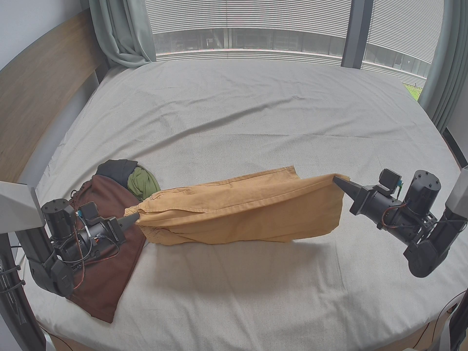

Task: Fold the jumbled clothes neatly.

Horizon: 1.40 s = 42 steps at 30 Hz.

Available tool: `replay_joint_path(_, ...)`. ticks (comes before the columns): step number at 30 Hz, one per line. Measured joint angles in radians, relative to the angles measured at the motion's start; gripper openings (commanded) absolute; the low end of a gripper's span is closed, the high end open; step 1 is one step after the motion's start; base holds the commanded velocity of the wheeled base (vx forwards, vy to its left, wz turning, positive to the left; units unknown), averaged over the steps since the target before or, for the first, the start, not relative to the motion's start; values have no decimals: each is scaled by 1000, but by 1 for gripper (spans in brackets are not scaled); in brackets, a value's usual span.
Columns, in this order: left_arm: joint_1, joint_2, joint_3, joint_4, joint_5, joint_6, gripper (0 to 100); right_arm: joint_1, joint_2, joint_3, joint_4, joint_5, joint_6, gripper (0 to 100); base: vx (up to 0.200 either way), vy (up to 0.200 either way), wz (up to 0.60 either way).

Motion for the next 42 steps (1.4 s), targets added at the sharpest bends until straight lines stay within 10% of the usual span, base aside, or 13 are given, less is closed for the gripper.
replay_joint_path(42,-56,132,-209,0,183,-152,0,-59,323,-562,206,37,44,0,0,0,0)
